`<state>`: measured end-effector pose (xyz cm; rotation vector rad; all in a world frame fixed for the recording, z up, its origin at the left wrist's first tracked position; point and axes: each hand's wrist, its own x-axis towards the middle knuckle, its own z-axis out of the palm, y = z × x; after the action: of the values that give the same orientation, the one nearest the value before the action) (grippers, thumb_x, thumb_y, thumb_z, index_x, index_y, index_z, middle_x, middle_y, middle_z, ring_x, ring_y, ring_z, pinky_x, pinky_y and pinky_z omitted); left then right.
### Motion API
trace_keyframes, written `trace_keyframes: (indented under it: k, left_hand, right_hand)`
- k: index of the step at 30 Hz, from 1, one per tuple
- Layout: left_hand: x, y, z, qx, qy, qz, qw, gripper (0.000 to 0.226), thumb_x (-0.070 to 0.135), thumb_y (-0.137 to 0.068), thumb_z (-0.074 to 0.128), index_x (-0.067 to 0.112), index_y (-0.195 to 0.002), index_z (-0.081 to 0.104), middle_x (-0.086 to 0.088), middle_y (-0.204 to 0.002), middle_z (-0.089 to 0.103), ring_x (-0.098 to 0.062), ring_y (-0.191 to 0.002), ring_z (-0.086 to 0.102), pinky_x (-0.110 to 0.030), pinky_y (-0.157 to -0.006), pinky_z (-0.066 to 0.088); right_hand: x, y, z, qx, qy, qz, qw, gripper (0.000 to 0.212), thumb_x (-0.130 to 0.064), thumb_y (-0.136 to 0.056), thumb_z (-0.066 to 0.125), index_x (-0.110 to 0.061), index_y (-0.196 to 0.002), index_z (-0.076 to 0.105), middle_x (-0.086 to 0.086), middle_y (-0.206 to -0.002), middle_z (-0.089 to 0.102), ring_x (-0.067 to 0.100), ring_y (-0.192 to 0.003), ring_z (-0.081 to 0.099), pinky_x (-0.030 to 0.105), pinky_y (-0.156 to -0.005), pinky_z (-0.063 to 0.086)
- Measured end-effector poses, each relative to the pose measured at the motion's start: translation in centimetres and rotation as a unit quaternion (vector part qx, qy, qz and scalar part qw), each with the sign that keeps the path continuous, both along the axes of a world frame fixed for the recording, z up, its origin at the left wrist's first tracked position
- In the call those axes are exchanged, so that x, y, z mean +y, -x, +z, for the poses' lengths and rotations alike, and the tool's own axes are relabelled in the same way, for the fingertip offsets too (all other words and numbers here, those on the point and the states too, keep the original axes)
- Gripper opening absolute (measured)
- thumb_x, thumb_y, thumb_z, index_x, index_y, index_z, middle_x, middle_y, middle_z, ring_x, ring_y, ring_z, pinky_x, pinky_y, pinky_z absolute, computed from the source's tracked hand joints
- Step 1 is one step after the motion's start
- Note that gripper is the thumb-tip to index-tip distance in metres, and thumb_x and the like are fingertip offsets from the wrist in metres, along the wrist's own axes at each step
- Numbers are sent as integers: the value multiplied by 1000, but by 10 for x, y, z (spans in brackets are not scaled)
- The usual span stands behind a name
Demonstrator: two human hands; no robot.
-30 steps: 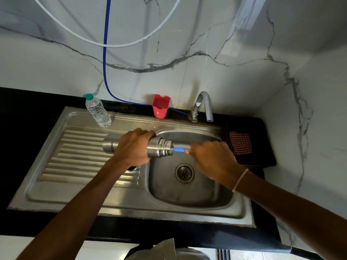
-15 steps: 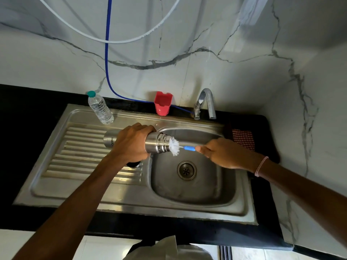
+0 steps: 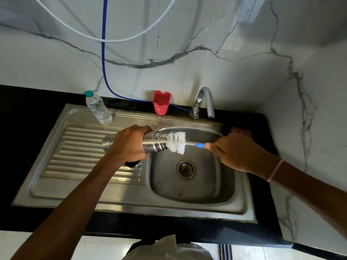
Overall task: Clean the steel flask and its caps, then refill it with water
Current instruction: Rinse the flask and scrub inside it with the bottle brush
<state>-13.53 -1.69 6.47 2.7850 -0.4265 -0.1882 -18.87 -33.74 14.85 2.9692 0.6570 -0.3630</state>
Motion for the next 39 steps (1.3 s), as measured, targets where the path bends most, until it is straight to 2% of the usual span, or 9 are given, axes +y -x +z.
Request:
trace_keyframes:
  k: [5, 9, 14, 20, 23, 27, 30, 34, 39]
  left_hand:
    - [-4, -4, -2, 4, 12, 25, 1000, 66, 29, -52, 88, 34, -110, 58, 5, -89, 59, -24, -82, 61, -35, -72, 50]
    - [-1, -4, -5, -18, -6, 23, 1000, 68, 33, -52, 87, 38, -112, 57, 3, -90, 61, -25, -82, 62, -38, -73, 54]
    - [10, -8, -6, -49, -11, 21, 999, 68, 34, -50, 92, 33, -112, 62, 1, -90, 63, -26, -82, 62, -36, -72, 52]
    - [9, -7, -7, -33, -11, 33, 999, 65, 30, -50, 89, 29, -110, 64, -2, -88, 64, -28, -80, 63, -34, -69, 50]
    - [5, -4, -9, -45, -11, 14, 999, 63, 23, -49, 88, 26, -108, 66, -2, -86, 65, -28, -79, 63, -32, -68, 45]
    - [-13, 4, -12, -64, 16, -19, 998, 64, 22, -47, 89, 25, -107, 67, -1, -88, 66, -28, -81, 64, -35, -70, 48]
    - [-25, 7, -7, -63, 33, -30, 997, 67, 22, -47, 90, 25, -109, 68, -2, -91, 66, -28, -83, 64, -36, -72, 49]
    - [-20, 2, 2, -28, 34, 0, 999, 66, 26, -52, 88, 30, -113, 63, 1, -89, 60, -26, -83, 61, -35, -72, 48]
    - [-19, 3, 8, -46, 42, -14, 998, 63, 22, -53, 89, 26, -112, 66, 0, -91, 64, -26, -83, 62, -33, -70, 45]
  right_hand:
    - [10, 17, -5, -267, 109, 22, 957, 28, -35, -103, 51, -14, -85, 57, 8, -74, 56, 26, -54, 52, 33, -52, 29]
    - [6, 18, -5, -176, 60, 10, 983, 16, -33, -94, 63, -19, -88, 67, 5, -59, 59, 25, -42, 51, 28, -43, 33]
    - [-12, -2, 13, 77, 5, -35, 996, 42, -41, -109, 28, -25, -94, 64, 6, -75, 56, 27, -72, 62, 39, -68, 50]
    - [-12, 15, -7, -258, 77, 34, 963, 18, -33, -102, 55, -18, -93, 55, 6, -72, 57, 29, -52, 54, 34, -48, 40]
    - [-5, 12, -10, -191, 59, -4, 980, 15, -34, -93, 65, -21, -87, 61, -1, -56, 53, 25, -40, 48, 27, -41, 35]
    - [22, -6, -8, 38, -8, 3, 999, 36, -32, -107, 33, -18, -119, 65, 5, -81, 58, 23, -68, 51, 31, -51, 37]
    - [40, -12, -5, 161, -116, -142, 970, 47, -43, -108, 31, -12, -92, 63, 4, -76, 55, 27, -74, 56, 32, -68, 43]
    - [41, 7, -16, -190, 105, 24, 976, 29, -37, -103, 43, -14, -101, 60, 8, -83, 63, 29, -72, 62, 38, -66, 50]
    - [49, 18, -16, -198, 95, 49, 974, 16, -29, -93, 65, -16, -103, 62, 5, -65, 62, 24, -47, 55, 32, -49, 46]
